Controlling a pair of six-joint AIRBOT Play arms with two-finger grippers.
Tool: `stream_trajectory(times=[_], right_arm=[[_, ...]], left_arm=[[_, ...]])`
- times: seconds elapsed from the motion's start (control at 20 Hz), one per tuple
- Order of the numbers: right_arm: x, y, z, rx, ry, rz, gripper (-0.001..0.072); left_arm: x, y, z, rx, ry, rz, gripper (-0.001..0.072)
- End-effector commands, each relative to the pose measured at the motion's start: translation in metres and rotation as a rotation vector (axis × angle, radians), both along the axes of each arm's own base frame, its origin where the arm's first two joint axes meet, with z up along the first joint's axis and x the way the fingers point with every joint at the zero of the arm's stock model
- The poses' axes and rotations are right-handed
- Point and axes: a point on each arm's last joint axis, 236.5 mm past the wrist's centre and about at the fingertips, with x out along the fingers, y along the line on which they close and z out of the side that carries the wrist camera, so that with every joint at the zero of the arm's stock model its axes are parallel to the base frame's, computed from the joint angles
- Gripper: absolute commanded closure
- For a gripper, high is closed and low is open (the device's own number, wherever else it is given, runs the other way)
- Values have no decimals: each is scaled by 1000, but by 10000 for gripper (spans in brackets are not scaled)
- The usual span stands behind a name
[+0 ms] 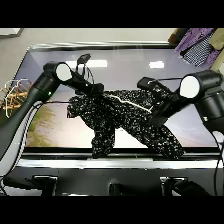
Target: Fold the clothes and pants, and hang the long-sleeved shirts on hangers.
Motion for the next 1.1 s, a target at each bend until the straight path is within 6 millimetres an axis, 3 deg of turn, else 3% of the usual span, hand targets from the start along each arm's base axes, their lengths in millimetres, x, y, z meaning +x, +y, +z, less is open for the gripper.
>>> stream_trajectory(times=[0.0,0.15,0.25,0.4,0.6,0.7,0.85,0.95,1.05], right_arm=[[10,-1,-11,-24,6,7,675],[9,15,-13,-11,-1,58,675],[7,38,-19,-20,-14,133,675],[18,70,-33,-85,-90,230,675],[35,127,-38,-5,-215,247,675],[35,144,-32,25,-260,255,675],[23,146,-27,24,-243,274,675],[19,143,-18,30,-256,285,675],[15,146,-5,58,-281,323,675]], left_arm=[[0,5,11,-1,-2,-5,682],[3,4,32,-15,-34,-12,683],[3,3,54,-27,-64,-21,682],[-13,9,78,-13,-34,-35,682],[-47,25,104,-1,4,-30,684],[-70,35,91,34,63,-42,685],[-88,48,50,29,102,-6,685],[-99,42,25,-36,108,-15,683],[-103,29,13,-106,128,-27,675]])
